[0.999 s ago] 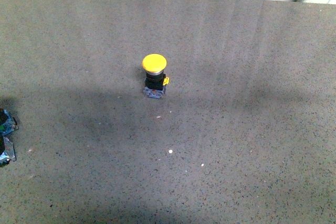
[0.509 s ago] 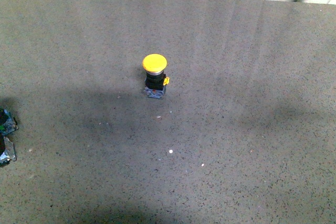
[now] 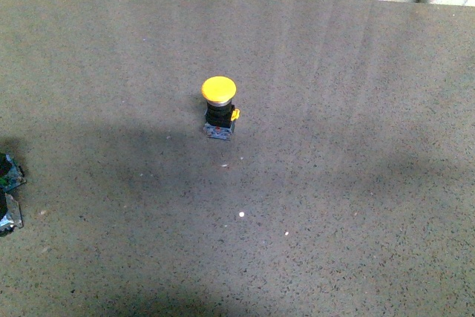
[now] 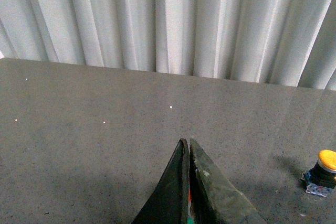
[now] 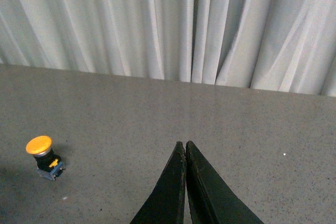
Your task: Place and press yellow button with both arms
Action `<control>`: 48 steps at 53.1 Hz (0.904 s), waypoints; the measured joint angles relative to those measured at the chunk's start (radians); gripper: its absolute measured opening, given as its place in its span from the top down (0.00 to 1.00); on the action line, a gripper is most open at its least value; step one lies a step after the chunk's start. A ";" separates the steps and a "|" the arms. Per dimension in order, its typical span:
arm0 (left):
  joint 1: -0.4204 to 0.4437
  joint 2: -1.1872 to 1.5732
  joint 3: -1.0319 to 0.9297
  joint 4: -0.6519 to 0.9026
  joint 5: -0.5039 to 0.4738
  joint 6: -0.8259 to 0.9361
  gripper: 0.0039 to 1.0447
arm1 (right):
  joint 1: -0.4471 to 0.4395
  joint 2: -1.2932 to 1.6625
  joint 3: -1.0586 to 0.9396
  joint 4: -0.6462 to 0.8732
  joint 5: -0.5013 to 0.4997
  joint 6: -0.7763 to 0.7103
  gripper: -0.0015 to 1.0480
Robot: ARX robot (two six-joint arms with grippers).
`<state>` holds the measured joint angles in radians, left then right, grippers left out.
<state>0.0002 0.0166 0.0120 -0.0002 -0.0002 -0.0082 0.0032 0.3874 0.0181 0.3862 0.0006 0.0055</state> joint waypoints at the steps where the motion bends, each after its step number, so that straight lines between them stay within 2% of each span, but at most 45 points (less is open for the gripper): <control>1: 0.000 0.000 0.000 0.000 0.000 0.000 0.99 | 0.000 -0.009 0.000 -0.009 0.000 0.000 0.99; 37: 0.000 0.000 0.000 0.000 0.000 0.000 0.99 | 0.000 -0.209 0.000 -0.207 0.000 0.000 0.99; 42: 0.000 0.000 0.000 0.000 0.000 0.000 0.99 | 0.000 -0.310 0.000 -0.343 0.000 0.000 0.99; 48: 0.000 0.000 0.000 0.000 0.000 0.000 0.99 | 0.000 -0.377 0.000 -0.381 0.001 0.000 0.99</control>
<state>0.0002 0.0166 0.0120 -0.0006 -0.0002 -0.0082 0.0032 0.0101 0.0181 0.0051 0.0017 0.0055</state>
